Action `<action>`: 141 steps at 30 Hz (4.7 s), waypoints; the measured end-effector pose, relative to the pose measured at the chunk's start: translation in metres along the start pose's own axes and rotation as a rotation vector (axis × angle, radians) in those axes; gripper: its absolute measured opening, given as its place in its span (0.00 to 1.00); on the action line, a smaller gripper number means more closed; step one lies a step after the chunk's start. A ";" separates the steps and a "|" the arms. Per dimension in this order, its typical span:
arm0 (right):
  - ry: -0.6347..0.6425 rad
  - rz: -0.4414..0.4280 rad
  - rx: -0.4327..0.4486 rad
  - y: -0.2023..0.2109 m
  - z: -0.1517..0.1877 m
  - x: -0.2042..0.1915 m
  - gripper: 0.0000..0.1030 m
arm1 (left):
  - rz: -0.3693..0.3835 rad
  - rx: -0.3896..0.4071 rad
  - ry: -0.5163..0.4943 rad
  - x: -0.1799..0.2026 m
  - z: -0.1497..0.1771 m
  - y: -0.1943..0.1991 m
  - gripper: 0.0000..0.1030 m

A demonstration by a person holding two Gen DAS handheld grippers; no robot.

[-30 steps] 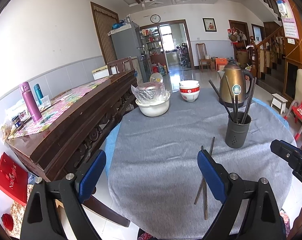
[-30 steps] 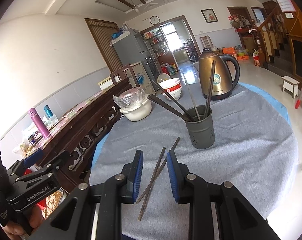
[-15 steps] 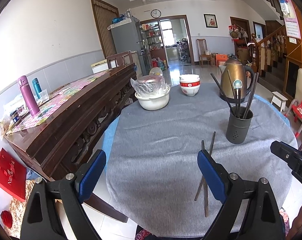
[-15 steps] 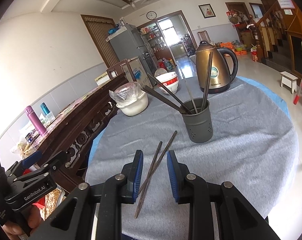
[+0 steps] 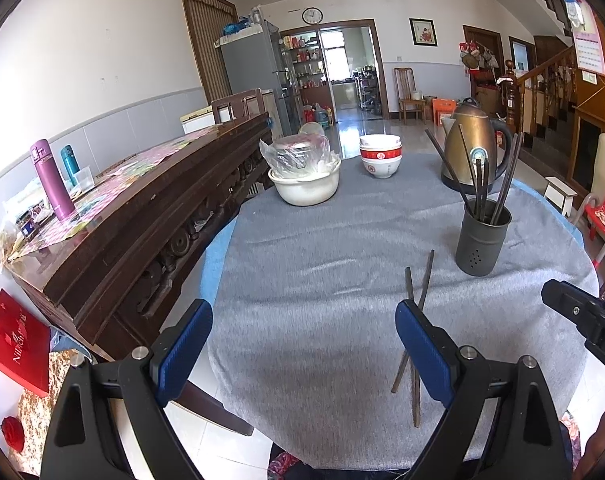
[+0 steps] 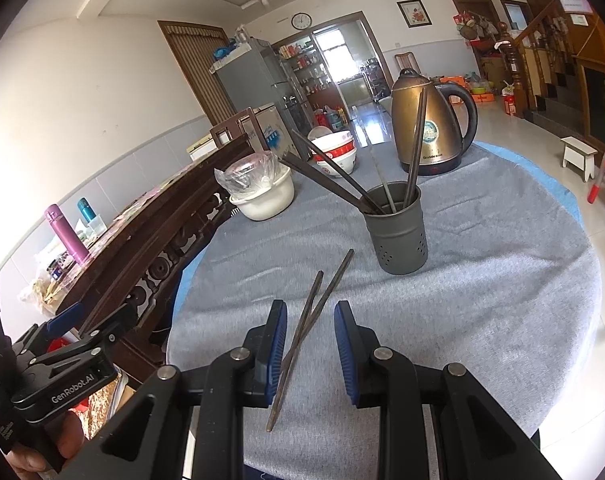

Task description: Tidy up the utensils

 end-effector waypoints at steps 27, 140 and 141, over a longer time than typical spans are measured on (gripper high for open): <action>-0.110 -0.013 -0.190 -0.098 0.011 0.028 0.27 | 0.021 -0.283 0.038 0.009 0.044 -0.115 0.90; -0.012 0.032 -0.383 -0.184 -0.002 0.087 0.10 | 0.395 -0.540 -0.004 0.112 0.007 -0.224 0.07; -0.011 0.034 -0.384 -0.184 -0.002 0.087 0.10 | 0.393 -0.538 -0.015 0.114 0.010 -0.220 0.07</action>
Point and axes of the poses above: each gripper's, at about its wrist camera, not at the fingertips, and y roughly against the way its jaws point, x to its right, z to its underside, the point moved 7 cm from there along -y, roughly the way its jaws point, and after that the axes turned 8 degrees about -x, right-handed, at the moved point
